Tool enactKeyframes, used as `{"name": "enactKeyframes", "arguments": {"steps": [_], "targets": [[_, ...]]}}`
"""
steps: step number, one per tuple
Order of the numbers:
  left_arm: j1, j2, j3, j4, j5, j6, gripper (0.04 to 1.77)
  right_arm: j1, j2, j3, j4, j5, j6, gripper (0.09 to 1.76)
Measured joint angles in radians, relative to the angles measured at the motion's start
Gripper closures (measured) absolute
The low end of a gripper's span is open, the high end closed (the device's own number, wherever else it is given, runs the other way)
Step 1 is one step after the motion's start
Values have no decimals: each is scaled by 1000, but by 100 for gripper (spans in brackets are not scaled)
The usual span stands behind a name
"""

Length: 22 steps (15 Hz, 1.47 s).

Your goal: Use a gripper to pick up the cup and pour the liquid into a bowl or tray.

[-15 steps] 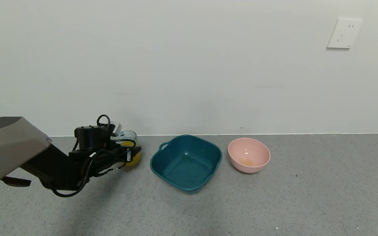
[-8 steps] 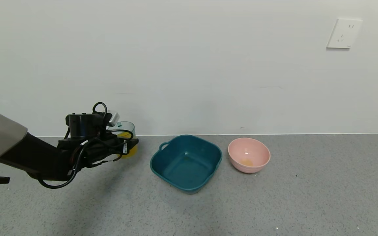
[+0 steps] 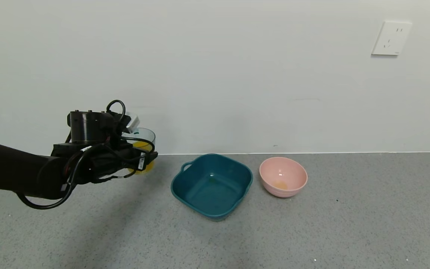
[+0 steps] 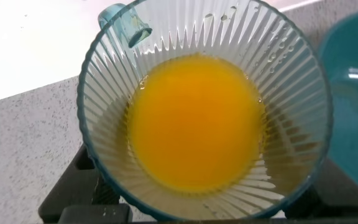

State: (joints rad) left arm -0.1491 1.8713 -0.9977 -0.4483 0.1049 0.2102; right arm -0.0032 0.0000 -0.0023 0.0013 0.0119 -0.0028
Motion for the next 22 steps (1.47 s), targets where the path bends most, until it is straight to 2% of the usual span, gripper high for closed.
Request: {"name": "enactKeyframes", "arguments": {"steps": [3,6,9,12,15,20,22], "targets": [[-54,-49,-29,71,58,31,49,0,0,0,0,-1,0,14],[-113,-71,-41,88,116,68,49,0,0,0,0,0,0,14],[-166,-69,-40,105,170,118,49,0,0,-1,0,0,0,14],[-215,-62,-54,176,203,147,49,0,0,0,0,0,0,14],[-264,-39,-74,203,259,223,49,0,0,0,0,0,0,14],[-290,21,-91,206,339,387,49,0,0,0,0,0,0,14],[-297,45,-118,259,355,414,49,0,0,0,0,0,0,14]]}}
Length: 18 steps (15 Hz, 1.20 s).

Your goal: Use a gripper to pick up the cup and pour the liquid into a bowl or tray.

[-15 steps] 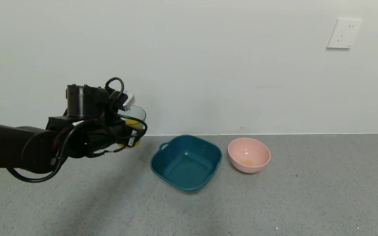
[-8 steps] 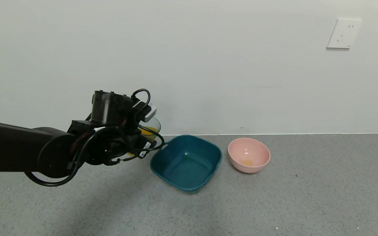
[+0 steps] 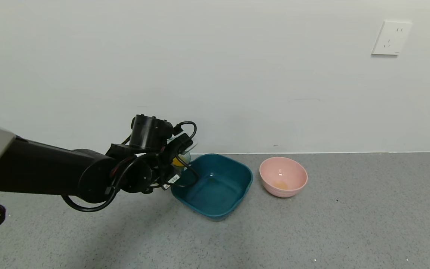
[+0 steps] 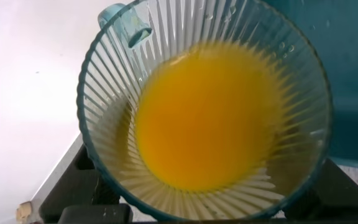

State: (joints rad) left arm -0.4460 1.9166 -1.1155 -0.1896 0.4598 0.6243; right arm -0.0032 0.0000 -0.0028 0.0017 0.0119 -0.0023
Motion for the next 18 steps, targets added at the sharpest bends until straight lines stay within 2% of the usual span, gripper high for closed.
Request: {"name": "enactKeyframes", "arguments": {"steps": [11,13,18], "targets": [[-56,99,-267,359,93,89,49,0,0,0,0,0,0,14],[-67,113,-312,393,113,112,49,0,0,0,0,0,0,14],[-87,155,-369,425,216,181,49,0,0,0,0,0,0,14]]}}
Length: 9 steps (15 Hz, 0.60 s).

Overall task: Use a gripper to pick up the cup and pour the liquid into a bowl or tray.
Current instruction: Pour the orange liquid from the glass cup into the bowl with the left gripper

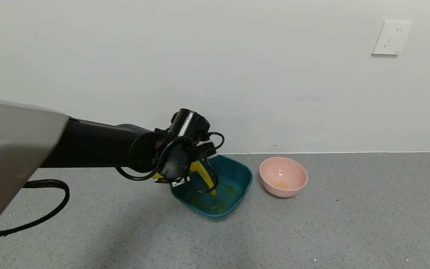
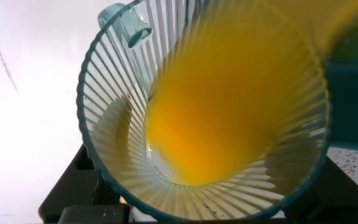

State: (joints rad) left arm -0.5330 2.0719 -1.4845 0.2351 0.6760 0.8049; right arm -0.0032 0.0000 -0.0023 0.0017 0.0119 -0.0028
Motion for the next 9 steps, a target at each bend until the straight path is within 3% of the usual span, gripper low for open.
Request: {"name": "enactKeyframes", "arguments": {"steps": [4,9], "targets": [[-7,21,-15,0,45,65,49,0,0,0,0,0,0,14],[-13,30,-24,0,54,127,49,0,0,0,0,0,0,14]]}}
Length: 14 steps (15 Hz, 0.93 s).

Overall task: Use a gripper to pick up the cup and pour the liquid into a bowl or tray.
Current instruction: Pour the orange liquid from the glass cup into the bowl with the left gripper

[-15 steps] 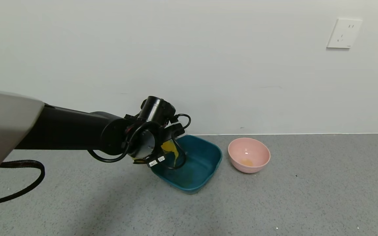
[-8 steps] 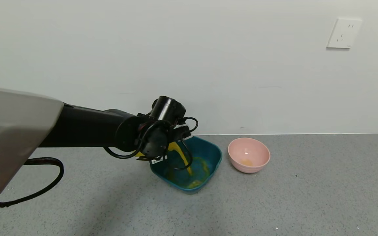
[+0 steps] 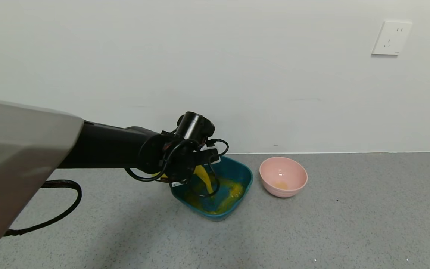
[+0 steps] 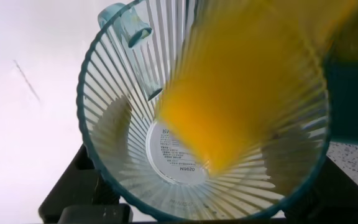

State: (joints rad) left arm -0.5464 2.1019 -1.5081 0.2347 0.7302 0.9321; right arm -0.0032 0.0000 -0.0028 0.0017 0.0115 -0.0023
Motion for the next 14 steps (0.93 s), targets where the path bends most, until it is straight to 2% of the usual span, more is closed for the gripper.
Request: {"name": "enactKeyframes", "arguments": {"steps": [14], "targets": [[-23,-7,5,1,154,277,49,0,0,0,0,0,0,14]]}}
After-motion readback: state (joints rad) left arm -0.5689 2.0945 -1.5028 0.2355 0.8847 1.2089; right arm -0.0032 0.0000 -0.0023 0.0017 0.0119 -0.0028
